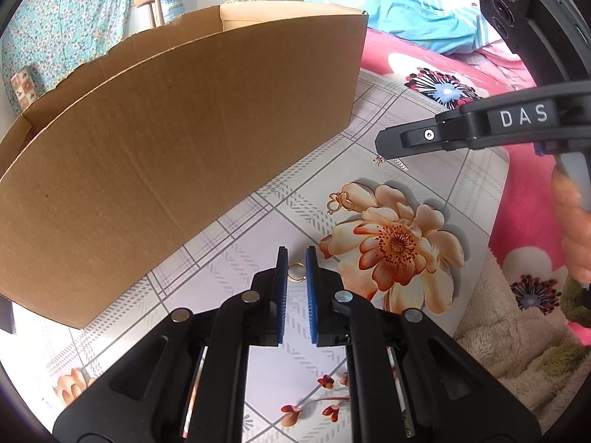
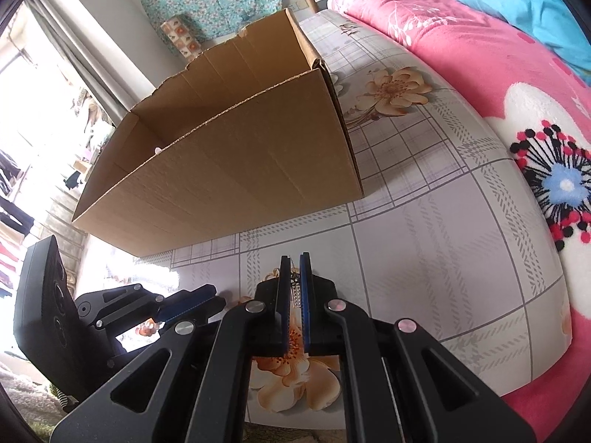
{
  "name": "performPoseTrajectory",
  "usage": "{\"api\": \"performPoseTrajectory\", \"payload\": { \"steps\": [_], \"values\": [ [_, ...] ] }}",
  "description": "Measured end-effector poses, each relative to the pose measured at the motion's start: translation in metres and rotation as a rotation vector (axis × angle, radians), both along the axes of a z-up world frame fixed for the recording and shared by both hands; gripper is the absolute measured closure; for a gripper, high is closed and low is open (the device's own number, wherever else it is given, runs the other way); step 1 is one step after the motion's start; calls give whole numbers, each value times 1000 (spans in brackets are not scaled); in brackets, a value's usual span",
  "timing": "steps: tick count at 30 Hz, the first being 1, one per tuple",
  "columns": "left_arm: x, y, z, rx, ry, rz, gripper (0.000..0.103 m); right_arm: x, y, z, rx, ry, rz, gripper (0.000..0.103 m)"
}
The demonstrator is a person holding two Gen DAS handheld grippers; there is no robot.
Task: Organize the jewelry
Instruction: 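Carry both tools over the box and open them to drop the gold pieces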
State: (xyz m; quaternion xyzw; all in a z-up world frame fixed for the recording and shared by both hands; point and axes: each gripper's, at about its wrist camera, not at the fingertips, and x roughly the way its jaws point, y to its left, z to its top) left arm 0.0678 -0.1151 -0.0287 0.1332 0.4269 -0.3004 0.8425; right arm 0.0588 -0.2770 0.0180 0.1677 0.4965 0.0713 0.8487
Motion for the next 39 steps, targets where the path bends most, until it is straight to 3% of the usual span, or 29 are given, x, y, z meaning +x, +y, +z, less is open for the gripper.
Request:
{"api": "performPoseTrajectory", "payload": {
  "steps": [13, 30, 39],
  "values": [
    [9, 9, 5, -7, 44, 52, 94, 0, 4, -2, 4, -2, 0, 98],
    [3, 13, 17, 12, 16, 79, 94, -1, 11, 5, 3, -40, 23, 98],
    [-5, 20, 34, -37, -25, 79, 94, -9, 15, 23, -3, -99, 38, 98]
  ]
}}
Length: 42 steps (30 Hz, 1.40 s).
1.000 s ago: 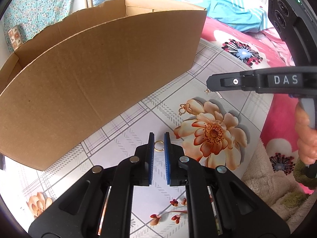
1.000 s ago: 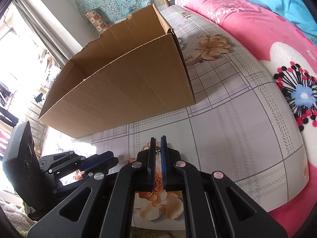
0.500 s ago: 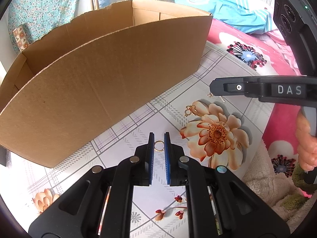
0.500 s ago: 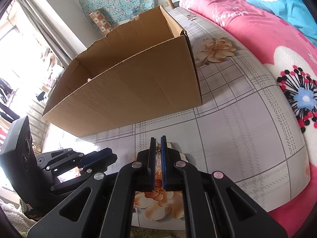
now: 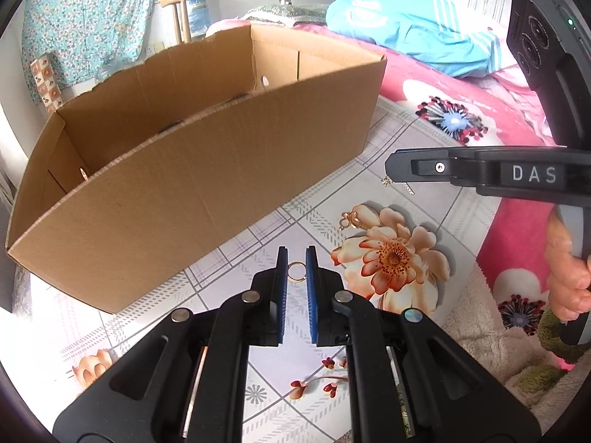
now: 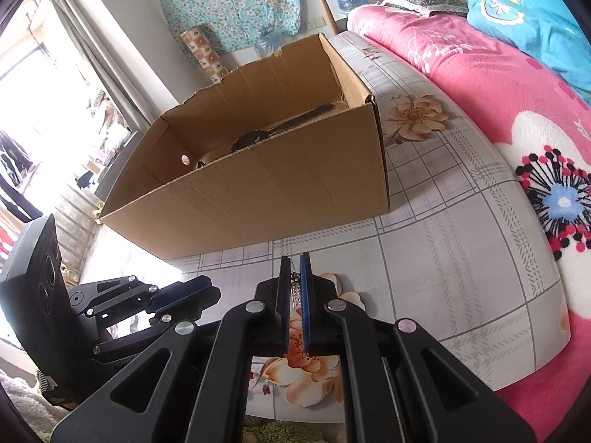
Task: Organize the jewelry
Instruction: 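Carry both tools over the box and open them to drop the gold pieces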
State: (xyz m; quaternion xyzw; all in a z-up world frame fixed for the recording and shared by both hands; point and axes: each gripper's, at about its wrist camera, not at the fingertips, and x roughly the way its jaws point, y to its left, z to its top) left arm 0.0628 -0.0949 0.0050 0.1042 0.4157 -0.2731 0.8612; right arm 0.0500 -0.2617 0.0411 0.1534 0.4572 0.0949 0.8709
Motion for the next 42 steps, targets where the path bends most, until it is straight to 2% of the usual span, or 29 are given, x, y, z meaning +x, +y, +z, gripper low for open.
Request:
{"api": "performPoseTrajectory", "payload": {
  "steps": [15, 19, 23, 26, 32, 38, 42],
  "values": [
    [-13, 26, 80, -199, -95, -82, 94, -6, -2, 64, -9, -179, 17, 98],
    [-3, 29, 99, -246, -105, -104, 94, 3, -1, 82, -36, -237, 38, 98],
    [25, 32, 108, -272, -74, -99, 94, 24, -1, 96, -33, -267, 79, 98],
    [57, 29, 107, -273, -14, -79, 94, 47, -2, 100, -16, -253, 124, 98],
    [141, 9, 89, -277, 208, -73, 94, 108, 0, 86, -41, -135, 209, 98],
    [223, -17, 44, -228, 487, -42, 95, 141, 15, 67, -155, -37, 298, 98],
    [257, -30, 9, -178, 602, 5, 95, 153, 23, 54, -239, 12, 366, 98]
  ]
}}
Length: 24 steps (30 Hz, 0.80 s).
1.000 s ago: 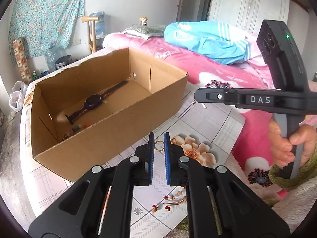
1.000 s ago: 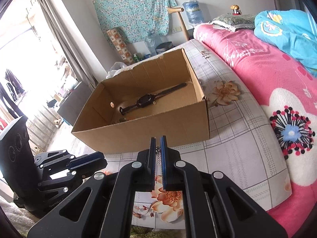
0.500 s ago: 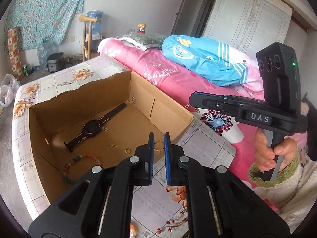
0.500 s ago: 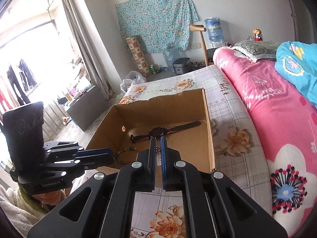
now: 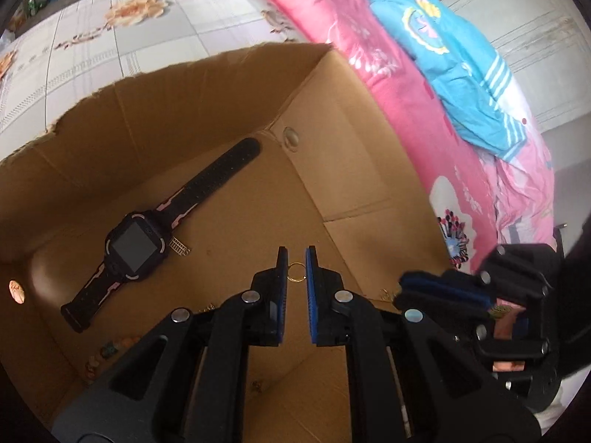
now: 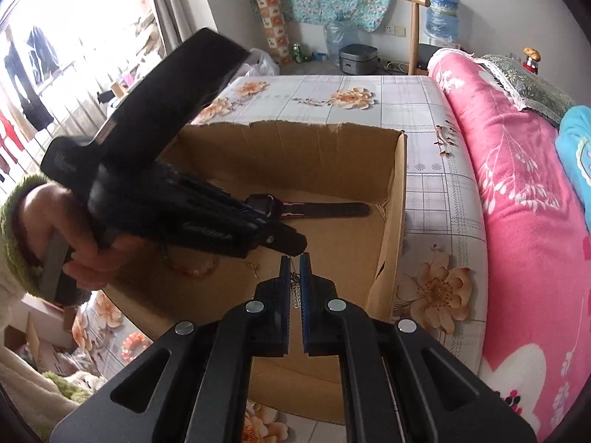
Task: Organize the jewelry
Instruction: 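Carry both tools over the box and open them to drop the gold pieces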
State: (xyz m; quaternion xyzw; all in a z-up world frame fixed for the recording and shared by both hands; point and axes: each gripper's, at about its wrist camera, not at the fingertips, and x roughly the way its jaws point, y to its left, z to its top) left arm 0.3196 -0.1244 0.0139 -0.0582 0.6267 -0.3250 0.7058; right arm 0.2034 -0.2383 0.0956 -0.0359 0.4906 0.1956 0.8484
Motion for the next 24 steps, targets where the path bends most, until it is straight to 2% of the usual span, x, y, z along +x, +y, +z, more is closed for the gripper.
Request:
{"api": "performPoseTrajectory", "payload": {
  "steps": [5, 7, 9, 11, 18, 22, 24],
  "values": [
    [20, -4, -23, 44, 34, 47, 94, 12, 1, -11, -60, 40, 30, 97],
    [22, -5, -28, 38, 50, 49, 90, 15, -1, -12, -62, 44, 28, 96],
    [22, -6, -31, 44, 55, 56, 80, 16, -4, -11, -51, 41, 23, 89],
    [23, -7, -30, 46, 41, 58, 79, 17, -8, -8, -43, 28, 12, 86],
    [18, -7, -21, 52, 5, 69, 78, 14, -19, 3, 3, -11, -22, 86],
    [6, -4, -7, 60, -36, 64, 69, 10, -27, 11, 26, -31, -51, 85],
    [-1, -1, 4, 66, -64, 62, 64, 2, -29, 19, 40, -51, -63, 81]
  ]
}}
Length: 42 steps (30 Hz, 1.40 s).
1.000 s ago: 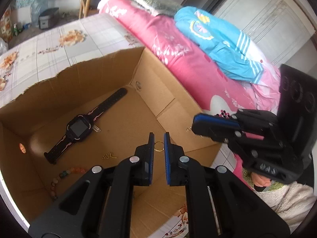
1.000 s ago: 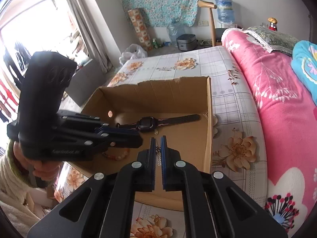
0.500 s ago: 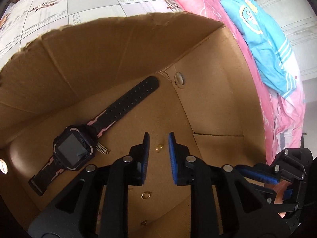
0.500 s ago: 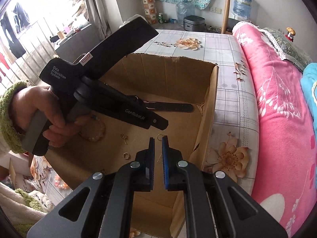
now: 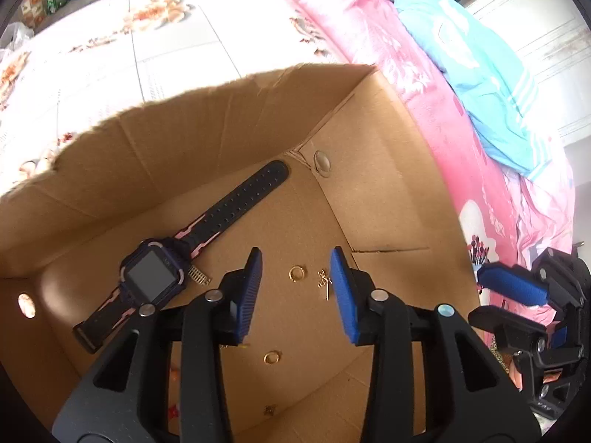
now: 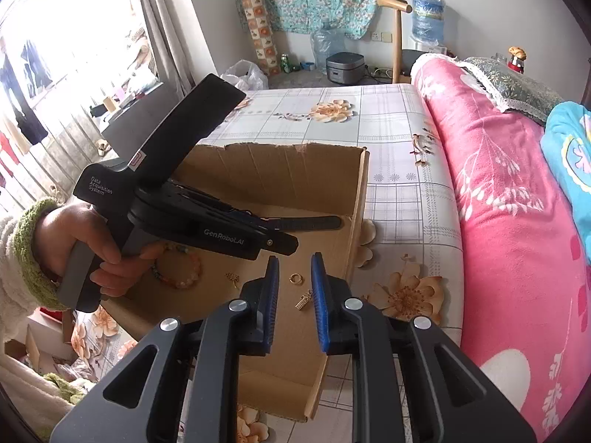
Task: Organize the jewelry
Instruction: 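Carry both tools over the box and open them to drop the gold pieces, then move both open tools back to the pink-orange bracelet and gold charm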
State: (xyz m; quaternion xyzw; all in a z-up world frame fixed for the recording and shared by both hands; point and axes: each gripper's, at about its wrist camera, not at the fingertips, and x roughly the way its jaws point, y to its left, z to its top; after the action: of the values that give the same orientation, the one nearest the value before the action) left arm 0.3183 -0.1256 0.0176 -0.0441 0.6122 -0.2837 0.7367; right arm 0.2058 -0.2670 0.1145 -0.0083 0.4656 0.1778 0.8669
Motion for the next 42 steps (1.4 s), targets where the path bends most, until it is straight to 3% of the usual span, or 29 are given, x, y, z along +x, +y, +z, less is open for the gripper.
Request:
{"api": "performPoseTrajectory", "payload": {
  "steps": [5, 7, 12, 15, 18, 22, 25, 32, 35, 42],
  "values": [
    [-31, 27, 44, 3, -107, 11, 56, -36, -5, 27, 23, -104, -32, 59],
    [-46, 42, 66, 7, -167, 25, 41, -59, -5, 38, 32, -154, -45, 49],
    [-103, 103, 131, 27, -370, 103, 22, -113, -3, 54, 49, -243, -63, 27],
    [-143, 131, 149, 27, -464, 143, 19, -141, 1, 56, 53, -272, -74, 17],
    [-188, 155, 152, 14, -505, 170, 15, -163, 9, 45, 28, -259, -101, 11],
    [-228, 176, 129, 21, -482, 231, 13, -181, 21, 15, -50, -200, -154, 7],
    [-249, 182, 93, 87, -455, 293, 13, -190, 27, -19, -94, -106, -190, 7],
    [-257, 186, -2, 210, -290, 418, 13, -183, 45, -91, -179, 90, -277, 7],
    [-253, 182, -22, 283, -270, 450, 13, -173, 51, -107, -203, 132, -287, 7],
    [-238, 177, -42, 300, -192, 491, 13, -154, 60, -130, -263, 192, -287, 7]
  ]
}}
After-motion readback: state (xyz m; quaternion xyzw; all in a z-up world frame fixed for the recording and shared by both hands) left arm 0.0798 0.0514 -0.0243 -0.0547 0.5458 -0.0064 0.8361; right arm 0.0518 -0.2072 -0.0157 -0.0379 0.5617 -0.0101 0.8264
